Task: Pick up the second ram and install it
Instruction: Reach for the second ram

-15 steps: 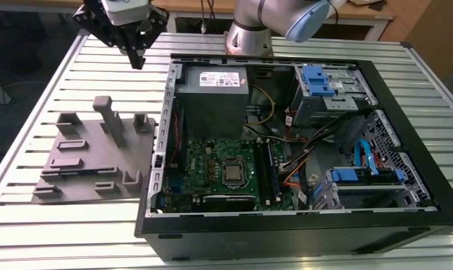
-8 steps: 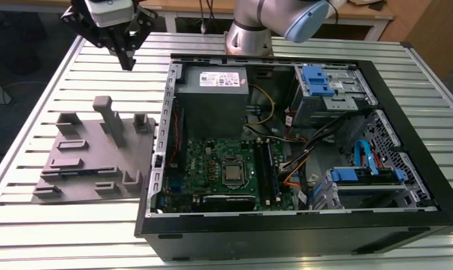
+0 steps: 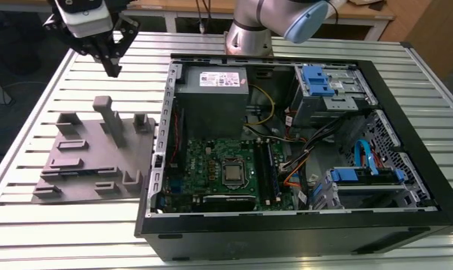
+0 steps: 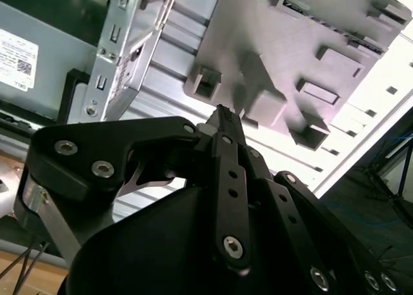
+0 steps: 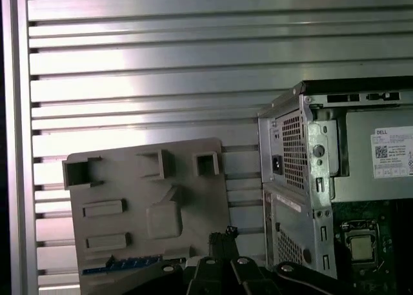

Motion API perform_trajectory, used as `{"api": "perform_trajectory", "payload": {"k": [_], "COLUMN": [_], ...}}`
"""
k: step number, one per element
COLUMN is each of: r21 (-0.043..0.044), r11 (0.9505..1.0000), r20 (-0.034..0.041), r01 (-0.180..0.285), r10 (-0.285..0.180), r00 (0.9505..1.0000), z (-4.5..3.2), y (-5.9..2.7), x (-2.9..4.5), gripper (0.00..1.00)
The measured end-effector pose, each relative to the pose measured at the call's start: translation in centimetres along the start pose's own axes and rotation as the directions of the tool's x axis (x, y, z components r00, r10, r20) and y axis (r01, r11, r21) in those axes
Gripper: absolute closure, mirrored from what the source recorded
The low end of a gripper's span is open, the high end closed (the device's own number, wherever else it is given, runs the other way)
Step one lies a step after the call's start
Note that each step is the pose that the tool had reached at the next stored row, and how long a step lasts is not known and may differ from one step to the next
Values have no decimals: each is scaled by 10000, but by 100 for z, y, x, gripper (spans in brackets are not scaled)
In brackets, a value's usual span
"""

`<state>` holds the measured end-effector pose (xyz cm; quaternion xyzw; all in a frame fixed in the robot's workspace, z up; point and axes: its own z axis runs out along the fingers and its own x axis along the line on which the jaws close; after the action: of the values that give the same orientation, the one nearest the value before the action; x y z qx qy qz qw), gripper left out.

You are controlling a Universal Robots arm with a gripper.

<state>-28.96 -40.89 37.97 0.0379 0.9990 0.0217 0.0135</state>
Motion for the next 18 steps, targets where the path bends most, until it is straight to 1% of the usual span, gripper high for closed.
{"api": "perform_trajectory", "payload": {"k": [7, 18], "r21": [0, -1], "r11": [10000, 10000], "r20": [0, 1], "r01": [1, 0], "r10": [-1, 0], "r00": [10000, 10000], "z": [49, 104], "y": [-95, -155], "x": [223, 535], "gripper": [89, 89]}}
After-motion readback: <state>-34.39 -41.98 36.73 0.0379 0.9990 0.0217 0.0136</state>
